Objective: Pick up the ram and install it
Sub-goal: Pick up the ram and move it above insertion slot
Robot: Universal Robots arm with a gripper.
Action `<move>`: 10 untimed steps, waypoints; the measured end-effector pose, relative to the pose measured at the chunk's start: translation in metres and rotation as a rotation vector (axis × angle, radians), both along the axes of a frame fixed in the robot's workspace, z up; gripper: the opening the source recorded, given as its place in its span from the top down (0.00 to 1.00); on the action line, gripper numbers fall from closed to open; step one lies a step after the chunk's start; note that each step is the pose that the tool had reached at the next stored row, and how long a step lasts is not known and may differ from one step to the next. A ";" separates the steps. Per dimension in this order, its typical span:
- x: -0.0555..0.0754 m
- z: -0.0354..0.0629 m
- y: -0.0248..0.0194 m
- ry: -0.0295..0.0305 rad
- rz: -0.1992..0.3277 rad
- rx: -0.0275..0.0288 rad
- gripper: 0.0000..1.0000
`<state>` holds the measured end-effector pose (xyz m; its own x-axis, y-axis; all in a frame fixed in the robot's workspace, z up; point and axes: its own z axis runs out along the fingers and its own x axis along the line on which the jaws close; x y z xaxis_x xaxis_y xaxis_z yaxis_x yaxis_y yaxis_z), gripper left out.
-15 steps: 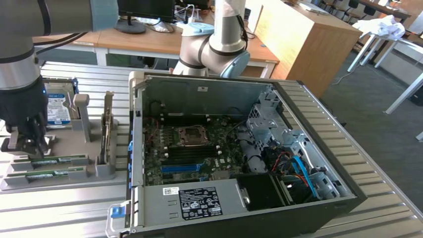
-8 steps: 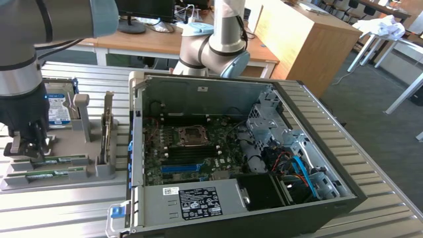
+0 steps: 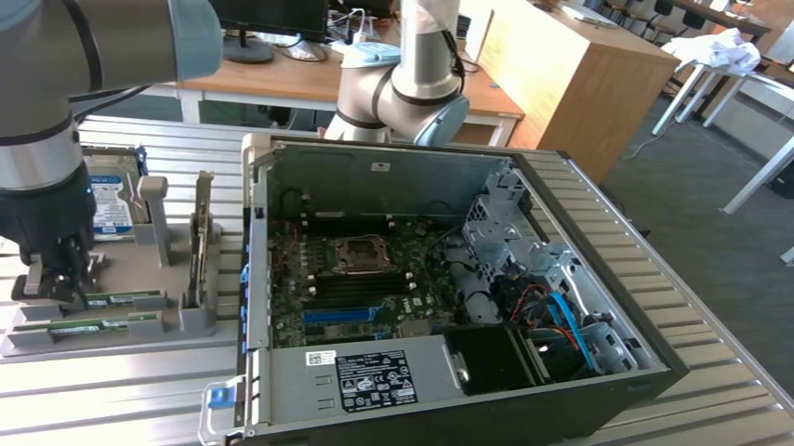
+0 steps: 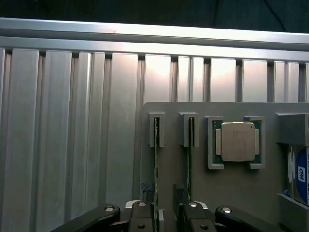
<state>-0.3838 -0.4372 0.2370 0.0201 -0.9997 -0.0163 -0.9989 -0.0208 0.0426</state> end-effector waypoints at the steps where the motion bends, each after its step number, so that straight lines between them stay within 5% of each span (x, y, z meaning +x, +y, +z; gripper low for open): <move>1: 0.000 0.0000 0.0000 0.0002 0.000 -0.0001 0.70; 10: 0.000 -0.0001 -0.0041 0.0001 0.000 -0.0001 0.70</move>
